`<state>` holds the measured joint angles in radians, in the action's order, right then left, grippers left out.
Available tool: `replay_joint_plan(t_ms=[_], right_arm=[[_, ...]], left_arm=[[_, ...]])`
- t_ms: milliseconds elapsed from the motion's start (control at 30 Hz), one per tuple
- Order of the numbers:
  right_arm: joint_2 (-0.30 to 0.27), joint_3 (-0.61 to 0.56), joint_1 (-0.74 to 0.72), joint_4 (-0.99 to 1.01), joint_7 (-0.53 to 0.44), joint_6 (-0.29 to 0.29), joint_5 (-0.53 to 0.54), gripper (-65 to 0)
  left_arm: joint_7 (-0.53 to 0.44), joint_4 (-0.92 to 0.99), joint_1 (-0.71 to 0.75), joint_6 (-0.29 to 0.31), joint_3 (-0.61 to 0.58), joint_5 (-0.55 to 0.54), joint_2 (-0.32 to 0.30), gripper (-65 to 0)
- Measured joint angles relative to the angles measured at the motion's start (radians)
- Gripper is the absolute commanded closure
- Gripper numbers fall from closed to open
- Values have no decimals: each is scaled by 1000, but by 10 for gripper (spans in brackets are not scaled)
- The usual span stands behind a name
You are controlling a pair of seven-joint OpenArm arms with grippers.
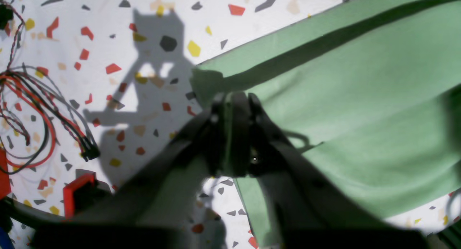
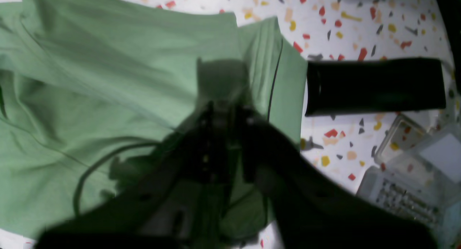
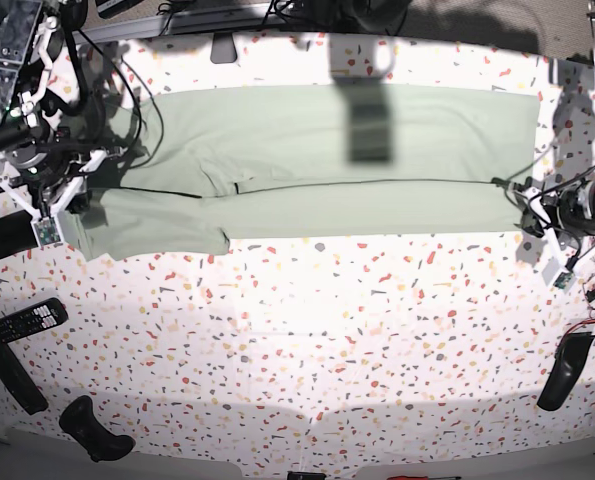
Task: Fold the T-shirt properly
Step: 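Lift the hem and fold it over toward the collar with both grippers, then lower the folded hem onto the shirt and release both grippers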
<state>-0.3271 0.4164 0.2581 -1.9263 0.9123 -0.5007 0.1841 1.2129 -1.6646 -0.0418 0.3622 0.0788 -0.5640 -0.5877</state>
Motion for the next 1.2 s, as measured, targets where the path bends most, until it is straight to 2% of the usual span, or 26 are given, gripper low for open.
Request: replay_joint_plan(t_ms=[67, 133, 300, 367, 500, 600, 733, 933, 1033, 1200], right_arm=[[0, 0, 0, 0, 13, 0, 1, -253], [0, 0, 0, 0, 25, 0, 1, -291], [0, 0, 0, 0, 22, 0, 1, -291], [0, 0, 0, 0, -19, 0, 16, -291], [0, 0, -1, 0, -56, 0, 117, -291], [0, 0, -1, 0, -83, 0, 189, -291], [0, 0, -1, 0, -116, 0, 270, -291], [0, 0, -1, 0, -111, 0, 274, -291], [0, 0, -1, 0, -111, 0, 277, -291], [0, 0, -1, 0, -111, 0, 278, -291]], left_arm=[[0, 0, 4, 0, 0, 2, 0, -251], [0, 0, 17, 0, 0, 0, 0, -267], [-11, 0, 69, 1, 0, 0, 0, -267], [-73, 0, 82, 0, 0, 0, 0, -267], [-240, 0, 89, 0, 0, 0, 1, -267], [-313, 0, 89, 0, 0, 4, 13, -267], [-327, 0, 89, -1, 0, 8, 56, -267], [-327, 0, 89, 0, 0, 11, 137, -267], [-329, 0, 89, -4, 0, 83, 175, -267], [-331, 0, 89, -3, 0, 93, 197, -267]])
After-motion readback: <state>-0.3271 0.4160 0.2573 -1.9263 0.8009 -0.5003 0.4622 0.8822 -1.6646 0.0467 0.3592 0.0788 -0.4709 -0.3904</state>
